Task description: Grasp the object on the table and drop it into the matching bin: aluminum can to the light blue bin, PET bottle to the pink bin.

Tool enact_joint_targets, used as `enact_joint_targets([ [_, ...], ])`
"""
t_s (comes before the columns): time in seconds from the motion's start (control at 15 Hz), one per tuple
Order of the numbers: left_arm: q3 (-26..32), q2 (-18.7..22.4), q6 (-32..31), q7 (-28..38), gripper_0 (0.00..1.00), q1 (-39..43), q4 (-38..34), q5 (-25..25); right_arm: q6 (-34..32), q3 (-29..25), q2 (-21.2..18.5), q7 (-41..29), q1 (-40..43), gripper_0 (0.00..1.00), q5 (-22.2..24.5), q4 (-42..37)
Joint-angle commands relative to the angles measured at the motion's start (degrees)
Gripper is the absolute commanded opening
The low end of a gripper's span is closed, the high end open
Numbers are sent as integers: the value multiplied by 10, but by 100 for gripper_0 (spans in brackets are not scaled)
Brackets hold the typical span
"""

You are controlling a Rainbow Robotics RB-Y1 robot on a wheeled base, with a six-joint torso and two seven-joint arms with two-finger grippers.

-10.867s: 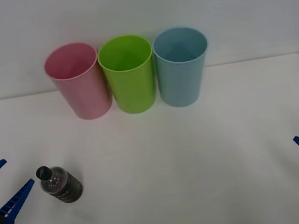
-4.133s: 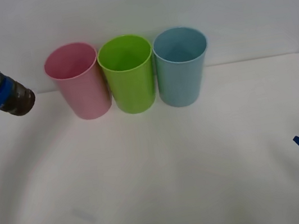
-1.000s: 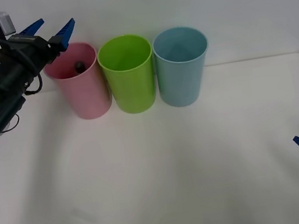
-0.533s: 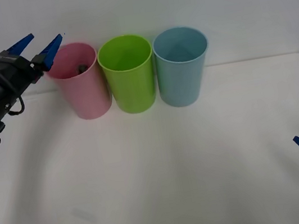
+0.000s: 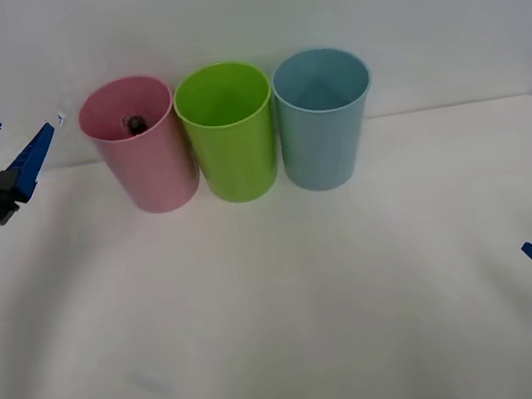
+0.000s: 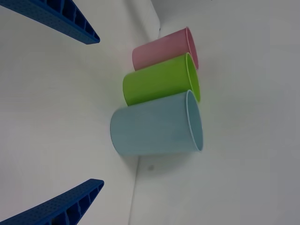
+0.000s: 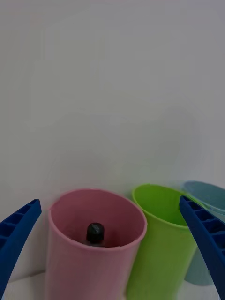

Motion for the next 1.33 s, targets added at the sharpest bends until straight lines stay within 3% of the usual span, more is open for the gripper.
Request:
enact_joint_targets([
  [0.07, 44, 3, -52, -8, 100, 59, -14, 8, 0, 0, 0, 0, 0, 100, 0, 0],
  [0.8, 183, 26, -251, -65, 100, 257, -14, 14, 0, 0, 0, 0, 0, 100, 0, 0],
  [1.33, 198, 26, -269, -150, 100, 330, 6, 14, 0, 0, 0, 0, 0, 100, 0, 0],
])
